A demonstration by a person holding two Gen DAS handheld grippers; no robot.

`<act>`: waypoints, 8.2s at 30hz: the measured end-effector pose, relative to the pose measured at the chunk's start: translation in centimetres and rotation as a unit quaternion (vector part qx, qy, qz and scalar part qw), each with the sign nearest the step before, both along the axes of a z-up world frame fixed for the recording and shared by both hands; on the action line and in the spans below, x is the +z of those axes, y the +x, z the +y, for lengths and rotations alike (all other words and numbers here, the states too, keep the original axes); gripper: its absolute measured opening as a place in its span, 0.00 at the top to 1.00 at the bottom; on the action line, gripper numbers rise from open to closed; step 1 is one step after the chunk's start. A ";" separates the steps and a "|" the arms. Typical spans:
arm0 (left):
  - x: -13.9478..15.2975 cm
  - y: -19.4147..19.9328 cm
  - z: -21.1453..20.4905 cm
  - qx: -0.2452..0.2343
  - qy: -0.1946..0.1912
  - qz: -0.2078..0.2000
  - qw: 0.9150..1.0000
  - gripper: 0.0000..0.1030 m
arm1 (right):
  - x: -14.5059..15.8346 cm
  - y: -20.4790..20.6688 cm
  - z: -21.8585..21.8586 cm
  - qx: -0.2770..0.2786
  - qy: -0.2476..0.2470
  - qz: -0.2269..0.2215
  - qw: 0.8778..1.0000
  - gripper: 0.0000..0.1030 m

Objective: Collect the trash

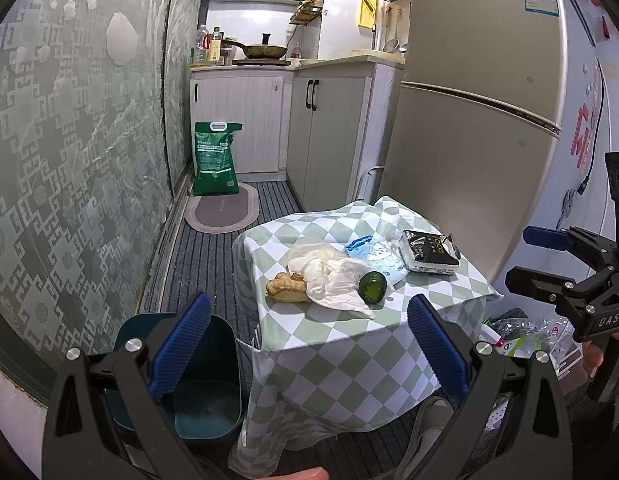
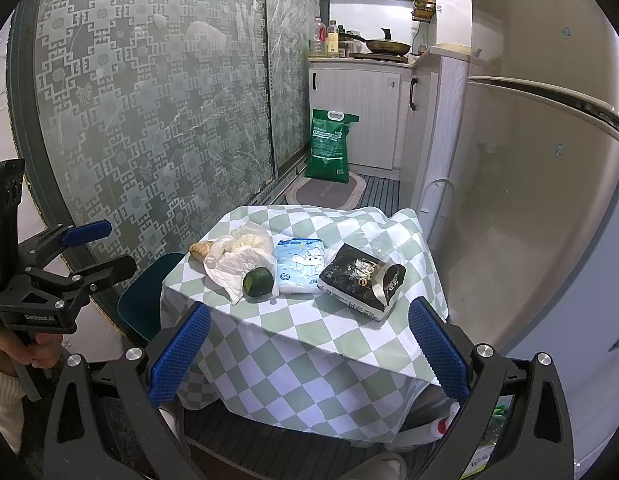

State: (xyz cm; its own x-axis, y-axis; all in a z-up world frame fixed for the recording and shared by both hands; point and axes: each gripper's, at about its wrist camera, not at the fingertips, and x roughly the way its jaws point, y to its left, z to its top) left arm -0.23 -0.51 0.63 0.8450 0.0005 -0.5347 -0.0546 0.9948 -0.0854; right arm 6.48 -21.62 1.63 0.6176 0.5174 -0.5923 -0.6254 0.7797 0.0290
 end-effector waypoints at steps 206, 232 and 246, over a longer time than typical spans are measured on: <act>-1.0 3.9 14.2 0.100 -0.062 0.080 0.990 0.93 | -1.6 2.9 18.2 0.115 -0.051 0.057 0.990 0.73; -10.4 3.2 19.9 0.112 -0.089 0.202 0.969 0.93 | -6.3 2.2 28.8 0.185 -0.101 0.139 0.968 0.73; -12.8 3.5 20.9 0.111 -0.089 0.239 0.961 0.76 | -9.4 3.4 31.1 0.181 -0.128 0.186 0.957 0.73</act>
